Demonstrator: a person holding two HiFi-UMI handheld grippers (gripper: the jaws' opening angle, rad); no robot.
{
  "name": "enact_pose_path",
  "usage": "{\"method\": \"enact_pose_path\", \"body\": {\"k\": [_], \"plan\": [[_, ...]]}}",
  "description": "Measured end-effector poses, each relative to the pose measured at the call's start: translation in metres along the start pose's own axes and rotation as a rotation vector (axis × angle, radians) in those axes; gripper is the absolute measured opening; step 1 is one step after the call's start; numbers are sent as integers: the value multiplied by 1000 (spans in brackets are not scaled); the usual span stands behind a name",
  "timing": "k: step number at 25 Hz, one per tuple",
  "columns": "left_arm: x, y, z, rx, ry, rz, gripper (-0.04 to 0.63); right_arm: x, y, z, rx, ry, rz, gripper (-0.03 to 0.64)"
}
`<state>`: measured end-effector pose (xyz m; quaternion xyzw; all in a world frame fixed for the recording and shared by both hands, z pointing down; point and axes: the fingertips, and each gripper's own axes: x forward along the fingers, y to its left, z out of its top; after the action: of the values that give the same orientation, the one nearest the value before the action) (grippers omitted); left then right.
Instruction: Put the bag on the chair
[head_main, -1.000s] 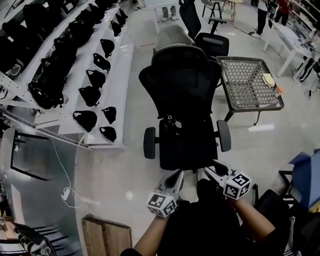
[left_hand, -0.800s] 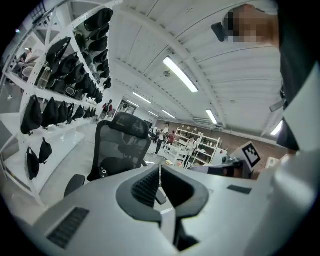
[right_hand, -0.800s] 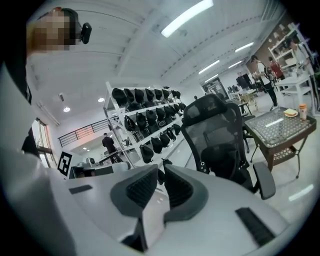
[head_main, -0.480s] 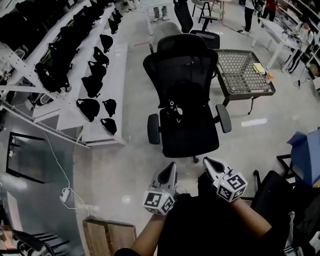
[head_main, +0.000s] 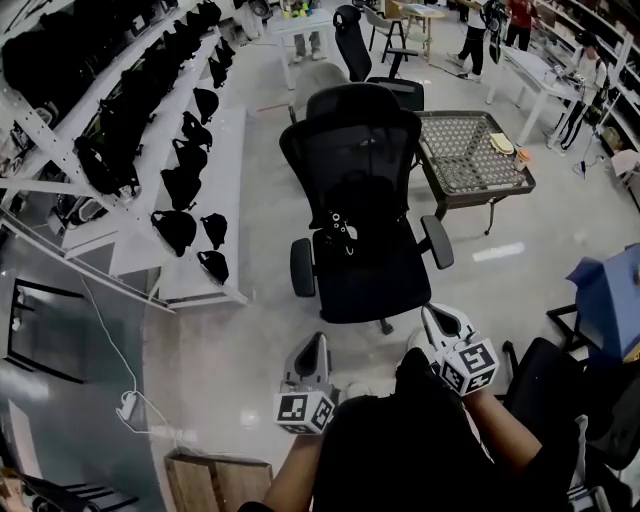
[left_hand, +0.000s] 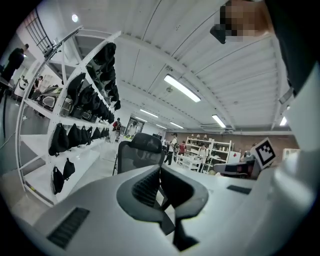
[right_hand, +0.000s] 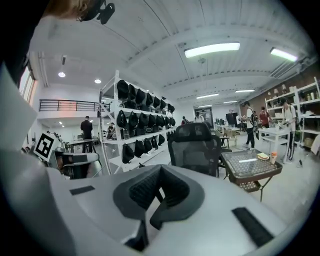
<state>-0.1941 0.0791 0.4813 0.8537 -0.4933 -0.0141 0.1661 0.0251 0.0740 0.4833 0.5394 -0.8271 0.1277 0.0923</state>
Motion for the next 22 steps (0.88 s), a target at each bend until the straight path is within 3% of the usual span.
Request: {"method": "enact_pose_path", "body": {"k": [22], "plan": [[13,19,-7,-4,22,-33,12,18,-27,3,17,2,-98,0]]}}
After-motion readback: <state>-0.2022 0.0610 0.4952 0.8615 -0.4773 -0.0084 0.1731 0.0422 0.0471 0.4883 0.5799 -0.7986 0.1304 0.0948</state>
